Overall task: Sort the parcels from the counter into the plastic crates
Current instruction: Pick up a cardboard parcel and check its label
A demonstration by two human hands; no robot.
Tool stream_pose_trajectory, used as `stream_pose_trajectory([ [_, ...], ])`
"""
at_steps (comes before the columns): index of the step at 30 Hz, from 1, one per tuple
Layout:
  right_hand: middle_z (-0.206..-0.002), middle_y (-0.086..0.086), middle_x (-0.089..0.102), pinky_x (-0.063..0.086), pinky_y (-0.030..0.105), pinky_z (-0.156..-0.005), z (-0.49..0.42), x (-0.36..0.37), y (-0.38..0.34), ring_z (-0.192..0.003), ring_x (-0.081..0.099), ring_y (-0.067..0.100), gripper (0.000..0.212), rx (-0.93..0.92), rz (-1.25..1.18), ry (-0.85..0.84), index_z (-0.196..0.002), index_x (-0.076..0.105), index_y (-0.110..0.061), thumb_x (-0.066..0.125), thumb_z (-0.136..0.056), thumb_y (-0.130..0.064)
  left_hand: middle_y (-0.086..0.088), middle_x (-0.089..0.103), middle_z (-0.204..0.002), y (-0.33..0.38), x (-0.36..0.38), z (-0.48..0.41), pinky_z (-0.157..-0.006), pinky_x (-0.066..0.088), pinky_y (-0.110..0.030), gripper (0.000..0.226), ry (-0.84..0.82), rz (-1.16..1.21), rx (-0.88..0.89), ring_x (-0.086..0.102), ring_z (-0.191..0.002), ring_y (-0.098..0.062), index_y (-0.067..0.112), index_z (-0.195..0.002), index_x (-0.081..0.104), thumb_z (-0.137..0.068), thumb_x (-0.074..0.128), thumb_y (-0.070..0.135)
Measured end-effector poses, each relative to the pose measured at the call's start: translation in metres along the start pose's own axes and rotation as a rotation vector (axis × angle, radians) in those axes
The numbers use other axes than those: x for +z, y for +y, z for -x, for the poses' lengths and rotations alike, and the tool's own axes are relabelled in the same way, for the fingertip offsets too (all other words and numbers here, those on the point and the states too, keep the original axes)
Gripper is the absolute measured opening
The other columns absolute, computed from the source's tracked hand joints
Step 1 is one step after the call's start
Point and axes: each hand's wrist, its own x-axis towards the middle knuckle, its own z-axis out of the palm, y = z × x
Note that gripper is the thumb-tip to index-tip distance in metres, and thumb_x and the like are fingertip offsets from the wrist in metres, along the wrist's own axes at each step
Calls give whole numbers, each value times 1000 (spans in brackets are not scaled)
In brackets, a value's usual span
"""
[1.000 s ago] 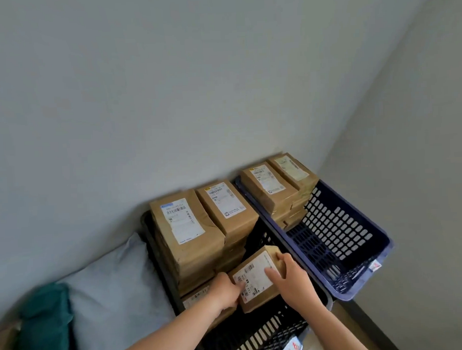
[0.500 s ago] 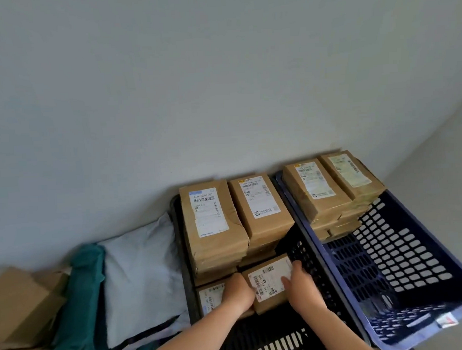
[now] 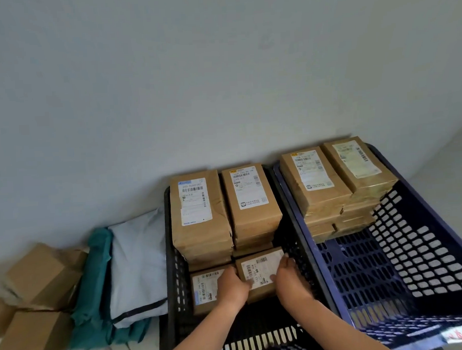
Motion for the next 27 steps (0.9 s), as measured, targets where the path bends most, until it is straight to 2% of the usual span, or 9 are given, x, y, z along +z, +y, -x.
stream_pose_trajectory([
  [4, -165, 14, 31, 32, 43, -119, 3, 3, 1, -149, 36, 33, 55, 13, -12, 38, -163, 20, -10, 37, -111, -18, 1, 72, -124, 0, 7, 4, -88, 50, -23, 32, 52, -10, 9, 69, -116, -18, 18, -118, 64, -92, 81, 19],
  [7, -165, 20, 27, 34, 44, -120, 8, 0, -2, -150, 35, 35, 55, 52, 19, 48, -162, 12, 0, 31, -111, -11, -2, 71, -124, 0, 11, 3, -91, 54, -28, 34, 65, -59, 4, 69, -115, -20, 17, -119, 63, -91, 82, 20],
  [10, -167, 25, 23, 33, 42, -120, 12, -3, -4, -153, 32, 36, 56, 113, 85, 80, -162, 7, 7, 26, -112, -11, -4, 70, -124, 0, 12, 7, -90, 57, -33, 52, 97, -86, 50, 69, -114, -22, 15, -136, 51, -92, 79, 18],
  [13, -155, 25, 39, 41, 38, -106, -8, 14, 10, -142, 44, 40, 56, 21, 46, 53, -160, 23, 0, 39, -108, -13, -8, 60, -125, -1, 13, 17, -82, 56, -35, 65, 73, -271, 209, 67, -107, -25, 31, -156, 26, -103, 61, 15],
  [15, -149, 30, 45, 43, 40, -110, -10, 11, 14, -138, 47, 42, 56, -16, 226, -7, -155, 32, 9, 43, -105, -13, -14, 51, -137, -1, 12, 20, -86, 52, -35, 68, 11, -422, 268, 64, -111, -31, 41, -164, 15, -110, 48, 17],
  [18, -140, 23, 55, 50, 38, -104, 22, -11, -9, -128, 58, 37, 37, -5, 204, -114, -138, 53, 4, 48, -103, -4, -16, 50, -137, 0, 14, 18, -94, 53, -39, 73, -22, -490, 229, 63, -117, -36, 37, -166, 14, -107, 46, 10],
  [20, -156, 20, 45, 47, 38, -113, 35, -15, -17, -140, 51, 33, 52, -159, 328, -130, -152, 40, 3, 50, -101, 1, -13, 52, -132, 0, 16, 18, -97, 55, -42, 75, -36, -488, 185, 64, -116, -36, 37, -165, 16, -104, 47, 8],
  [23, -174, 17, 4, 23, 39, -129, 33, -5, -21, -161, 10, 33, 80, -252, 514, -175, -166, 1, -3, 50, -103, 1, -13, 52, -132, -2, 15, 19, -97, 54, -43, 71, -57, -503, 191, 61, -118, -37, 38, -165, 16, -106, 49, 17],
  [27, -172, 12, -23, 21, 50, -129, 25, 9, -14, -160, -13, 39, 87, -210, 711, -354, -166, -9, -11, 49, -103, 2, -16, 38, -151, -7, 2, 20, -104, 49, -48, 62, -32, -713, 178, 41, -139, -39, 21, -160, 24, -106, 53, 24],
])
